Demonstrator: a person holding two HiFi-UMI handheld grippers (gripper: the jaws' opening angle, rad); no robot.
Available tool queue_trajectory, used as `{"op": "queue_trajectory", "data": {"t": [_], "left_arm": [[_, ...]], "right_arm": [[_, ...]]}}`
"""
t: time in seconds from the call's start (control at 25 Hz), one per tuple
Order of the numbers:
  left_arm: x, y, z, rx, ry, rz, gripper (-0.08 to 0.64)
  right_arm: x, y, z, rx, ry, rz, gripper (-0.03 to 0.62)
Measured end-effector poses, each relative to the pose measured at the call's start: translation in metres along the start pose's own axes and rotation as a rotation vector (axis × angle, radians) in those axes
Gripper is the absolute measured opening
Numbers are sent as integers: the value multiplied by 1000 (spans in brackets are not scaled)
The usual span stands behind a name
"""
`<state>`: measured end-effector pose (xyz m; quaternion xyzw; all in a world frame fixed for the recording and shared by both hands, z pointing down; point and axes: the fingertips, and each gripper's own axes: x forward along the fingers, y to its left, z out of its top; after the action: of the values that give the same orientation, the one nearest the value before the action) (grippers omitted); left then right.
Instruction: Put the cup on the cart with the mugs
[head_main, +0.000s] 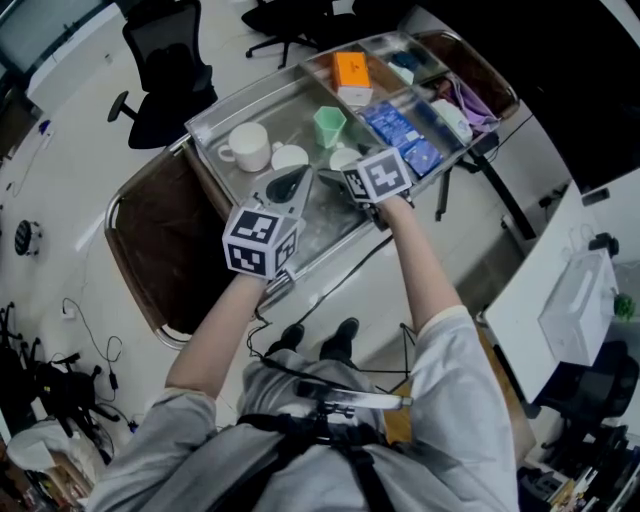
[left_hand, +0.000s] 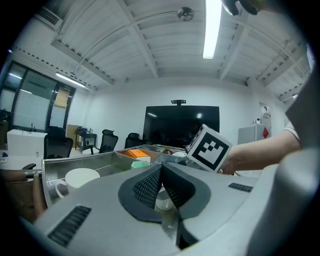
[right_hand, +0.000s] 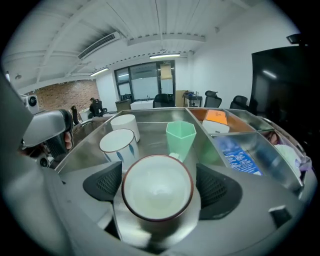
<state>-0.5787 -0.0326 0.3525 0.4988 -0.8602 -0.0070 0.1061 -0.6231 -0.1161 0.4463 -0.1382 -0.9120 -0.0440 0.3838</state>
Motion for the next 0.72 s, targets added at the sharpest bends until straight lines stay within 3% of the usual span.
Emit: {"op": "queue_trajectory", "data": {"t": [0.24,0.56,0.6,0.72], "left_arm": [[-5,-14,5,11,-6,-35,5],[-19,-33,9,43,-11,-110,5],[-21,-36,10,45,-11,-121,5],[-27,-45,10,49,-11,-157,5]], "right_arm": [[-37,1,11,-23,-74,-69,459],[-122,18,22,44,-284,-104,456],[-132,22,22,47,-309,-114,449],[-160,32,13,80,-384,-151,335]]}}
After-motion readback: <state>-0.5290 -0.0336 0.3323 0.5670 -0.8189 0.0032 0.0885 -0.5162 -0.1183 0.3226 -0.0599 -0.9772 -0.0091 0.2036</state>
